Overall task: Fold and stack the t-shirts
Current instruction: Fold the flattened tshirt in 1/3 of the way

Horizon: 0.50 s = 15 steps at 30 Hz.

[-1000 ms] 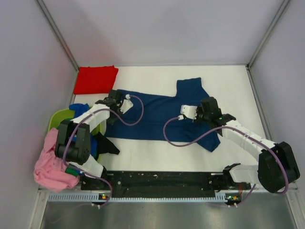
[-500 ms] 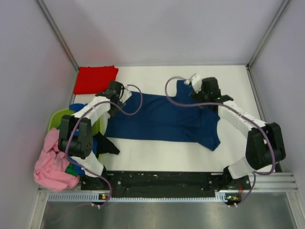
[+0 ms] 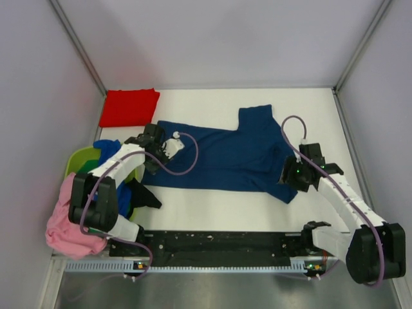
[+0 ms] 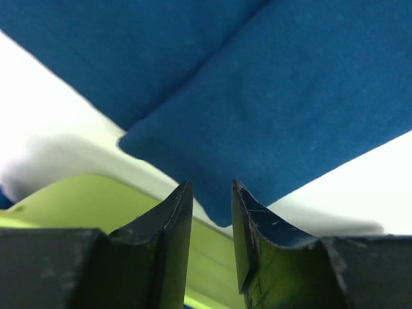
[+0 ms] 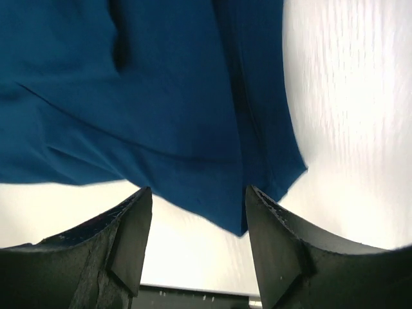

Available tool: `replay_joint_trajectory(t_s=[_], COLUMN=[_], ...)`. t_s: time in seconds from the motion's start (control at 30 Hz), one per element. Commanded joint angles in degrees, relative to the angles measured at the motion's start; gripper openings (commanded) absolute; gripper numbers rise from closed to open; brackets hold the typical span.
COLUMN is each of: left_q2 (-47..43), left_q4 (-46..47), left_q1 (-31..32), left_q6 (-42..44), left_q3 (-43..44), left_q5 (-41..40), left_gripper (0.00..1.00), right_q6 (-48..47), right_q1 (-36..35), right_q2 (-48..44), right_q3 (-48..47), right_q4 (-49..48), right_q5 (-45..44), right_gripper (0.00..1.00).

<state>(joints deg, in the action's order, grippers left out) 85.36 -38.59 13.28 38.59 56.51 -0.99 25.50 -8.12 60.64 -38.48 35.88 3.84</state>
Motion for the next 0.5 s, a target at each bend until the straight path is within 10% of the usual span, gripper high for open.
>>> replay_joint_trajectory(t_s=[0.0, 0.2, 0.37, 0.47], left_q2=[2.3, 6.0, 8.6, 9.6], left_q4=[1.8, 4.8, 6.9, 7.6], left_q1=[0.0, 0.0, 0.0, 0.0], left_q6=[1.0, 0.3, 1.0, 1.4], left_q3=[-2.0, -3.4, -4.6, -4.9], left_q5=[3.3, 2.1, -2.7, -4.4], left_gripper=[0.36, 0.37, 0.37, 0.37], right_q6=[9.4, 9.9, 8.4, 6.9], right_q1=[0.7, 3.5, 13.1, 18.0], right_q2=[-0.9, 0.6, 1.9, 2.5], right_q3=[2.4, 5.5, 8.9, 7.8], right_q4=[1.8, -0.9, -5.4, -7.5], right_q5=[3.2, 1.8, 5.0, 4.1], right_gripper=[0.58, 0.47, 0.01, 0.00])
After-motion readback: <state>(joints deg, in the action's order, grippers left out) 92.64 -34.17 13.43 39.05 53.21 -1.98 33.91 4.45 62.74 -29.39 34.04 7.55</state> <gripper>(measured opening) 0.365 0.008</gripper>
